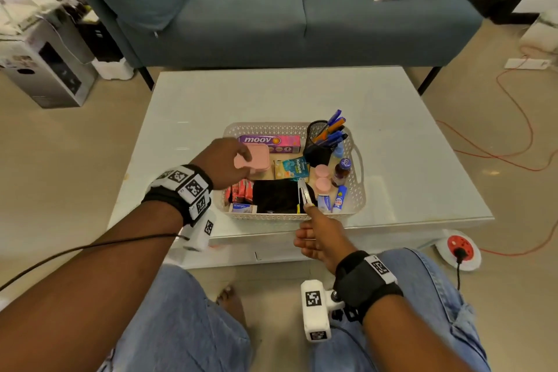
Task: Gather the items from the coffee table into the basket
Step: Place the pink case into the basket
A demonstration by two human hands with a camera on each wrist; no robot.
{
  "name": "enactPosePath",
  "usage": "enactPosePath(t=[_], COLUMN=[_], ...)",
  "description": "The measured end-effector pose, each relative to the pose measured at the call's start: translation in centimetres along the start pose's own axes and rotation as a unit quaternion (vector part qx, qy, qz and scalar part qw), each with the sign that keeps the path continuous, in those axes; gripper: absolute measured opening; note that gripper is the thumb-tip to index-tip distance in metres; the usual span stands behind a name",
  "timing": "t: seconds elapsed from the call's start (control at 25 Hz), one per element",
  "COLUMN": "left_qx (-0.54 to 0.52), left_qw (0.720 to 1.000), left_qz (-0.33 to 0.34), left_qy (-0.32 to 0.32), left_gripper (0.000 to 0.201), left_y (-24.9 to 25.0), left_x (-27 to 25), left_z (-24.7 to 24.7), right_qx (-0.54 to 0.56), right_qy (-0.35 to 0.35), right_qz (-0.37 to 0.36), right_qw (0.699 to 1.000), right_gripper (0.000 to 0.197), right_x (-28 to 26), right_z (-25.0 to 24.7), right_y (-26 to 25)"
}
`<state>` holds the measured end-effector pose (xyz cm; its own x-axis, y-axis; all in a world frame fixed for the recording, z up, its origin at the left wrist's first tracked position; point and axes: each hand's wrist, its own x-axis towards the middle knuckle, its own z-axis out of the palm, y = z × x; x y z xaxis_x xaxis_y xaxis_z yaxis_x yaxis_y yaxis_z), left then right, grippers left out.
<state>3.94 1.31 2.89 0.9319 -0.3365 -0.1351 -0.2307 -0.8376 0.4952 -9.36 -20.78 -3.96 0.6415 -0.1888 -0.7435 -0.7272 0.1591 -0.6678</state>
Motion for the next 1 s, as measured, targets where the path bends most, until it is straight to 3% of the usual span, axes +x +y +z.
enactPosePath(t=[0.2, 0.28, 0.36, 0.44, 0.64, 0.84, 1.0], left_qx=[0.07, 0.113, 0.14, 0.139, 0.116, 0.033, -0.022], left_qw=[0.995, 0.991, 0.983, 0.978, 0.981, 0.986, 0.968], left_qz=[0.062, 0.037, 0.002, -0.021, -0.052, -0.141, -0.249], left_qy=[-0.027, -0.062, -0.117, -0.154, -0.145, -0.085, -0.032], left_gripper=[0.045, 0.053, 0.047, 0.035, 0.032, 0.028, 0.027], left_y=[0.5, 0.7, 0.8, 0.9, 0.6, -3.1, -7.3], left_x=[12.2, 15.9, 18.4, 19.1, 19.4, 18.0, 15.0], left_z=[0.7, 1.3, 1.9, 2.3, 1.2, -1.4, -2.5], right_qx=[0.061, 0.067, 0.065, 0.079, 0.057, -0.126, -0.293], right_qy=[-0.003, 0.008, 0.024, 0.037, 0.079, 0.125, 0.122], right_qz=[0.053, 0.065, 0.081, 0.089, 0.107, 0.03, -0.053], right_qw=[0.997, 0.996, 0.994, 0.992, 0.989, 0.984, 0.947], right_gripper=[0.038, 0.037, 0.037, 0.035, 0.022, 0.03, 0.04], right_x=[1.7, 1.9, 1.9, 1.8, 2.4, 5.4, 9.2], right_z=[1.4, 1.6, 1.7, 1.8, 2.0, -0.2, 0.5], right_y=[0.2, 0.1, -0.4, -0.9, -2.5, -7.6, -14.5])
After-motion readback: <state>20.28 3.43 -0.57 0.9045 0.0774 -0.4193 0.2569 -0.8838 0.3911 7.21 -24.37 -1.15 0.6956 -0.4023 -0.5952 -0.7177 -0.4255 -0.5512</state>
